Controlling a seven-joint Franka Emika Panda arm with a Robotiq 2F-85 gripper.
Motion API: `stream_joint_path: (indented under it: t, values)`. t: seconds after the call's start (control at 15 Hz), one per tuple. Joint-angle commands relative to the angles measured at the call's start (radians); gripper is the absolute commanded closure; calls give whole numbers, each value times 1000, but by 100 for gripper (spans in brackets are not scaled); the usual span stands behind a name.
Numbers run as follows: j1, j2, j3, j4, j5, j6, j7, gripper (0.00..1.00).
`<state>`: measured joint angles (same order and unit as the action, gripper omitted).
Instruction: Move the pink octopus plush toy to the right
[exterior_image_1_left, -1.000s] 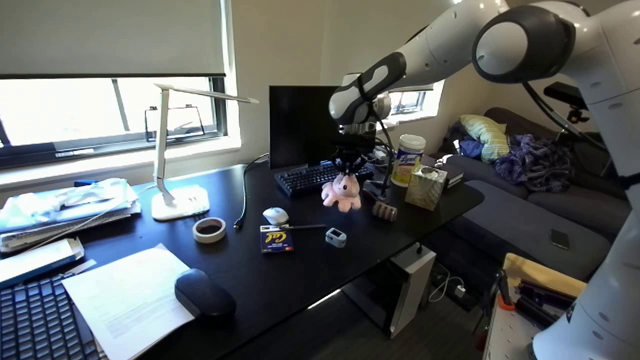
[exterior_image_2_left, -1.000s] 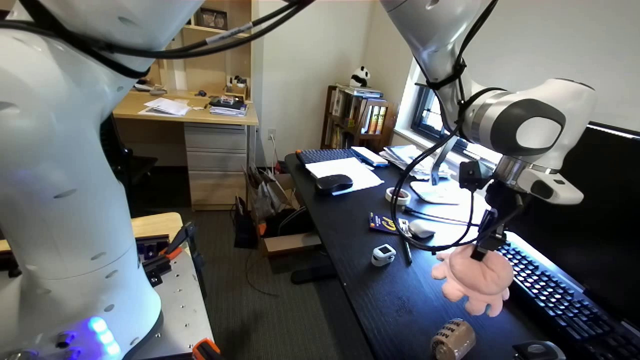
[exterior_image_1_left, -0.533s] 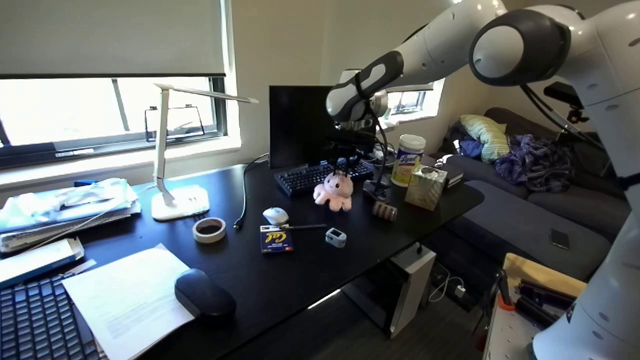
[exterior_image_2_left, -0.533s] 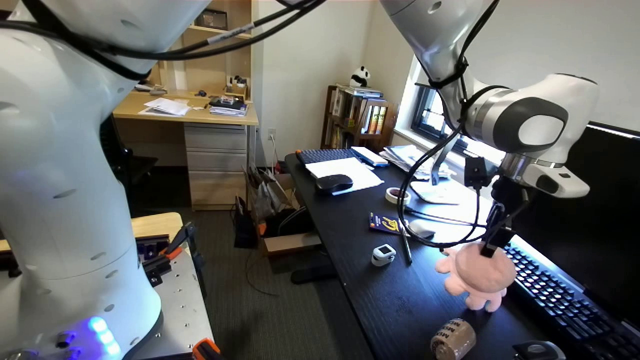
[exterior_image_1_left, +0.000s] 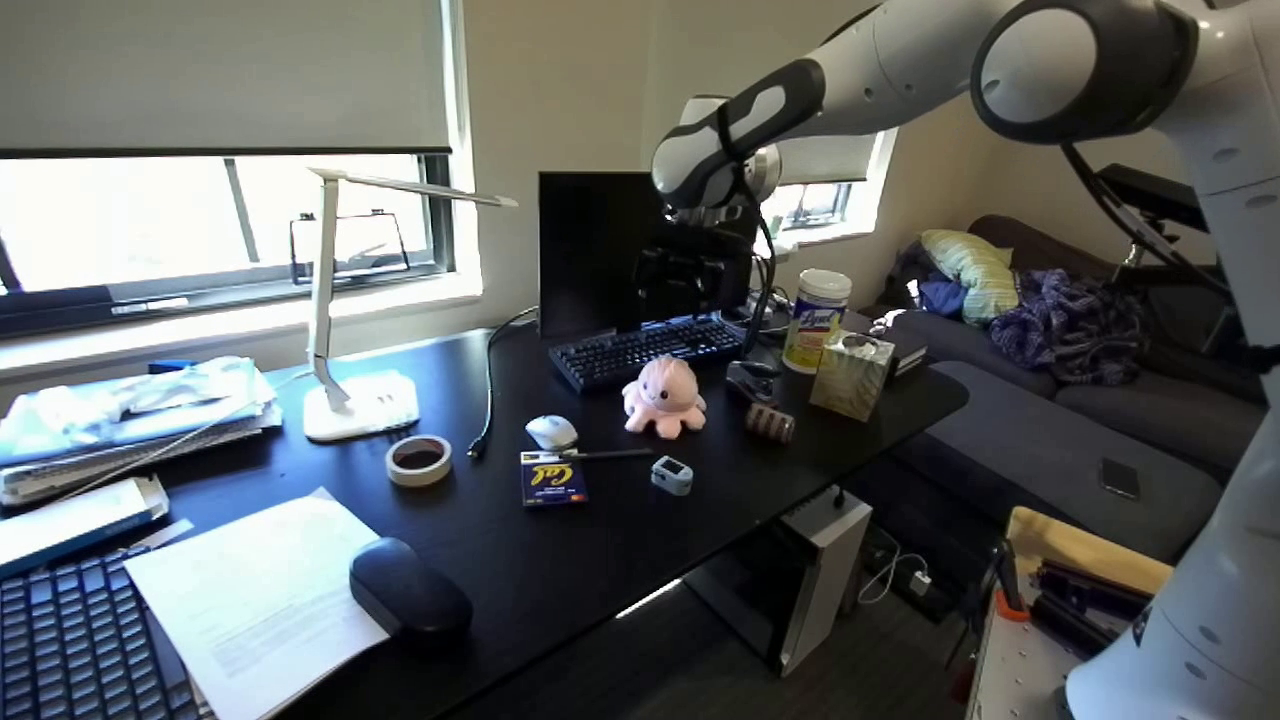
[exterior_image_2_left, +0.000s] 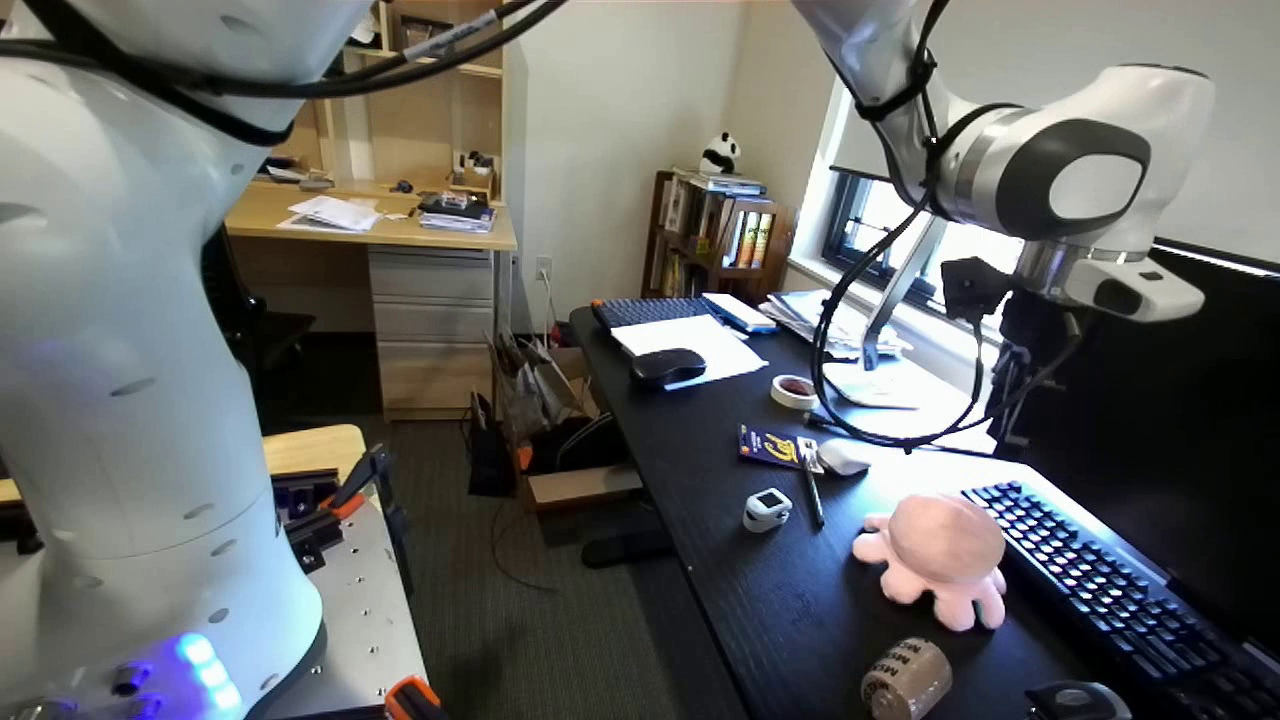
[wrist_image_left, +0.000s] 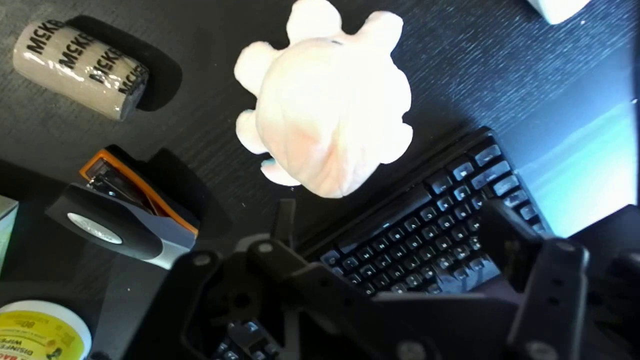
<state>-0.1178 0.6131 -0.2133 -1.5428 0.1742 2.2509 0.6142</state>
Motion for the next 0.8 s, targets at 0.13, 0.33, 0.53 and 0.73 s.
stream_joint_path:
  t: [0.13, 0.33, 0.53, 0.73]
  values:
    - [42, -194, 62, -154, -43, -29, -196, 0]
    - [77, -251, 105, -210, -56, -59, -269, 0]
    - [96, -288, 142, -263, -62, -59, -368, 0]
    - [103, -253, 141, -225, -51, -57, -323, 0]
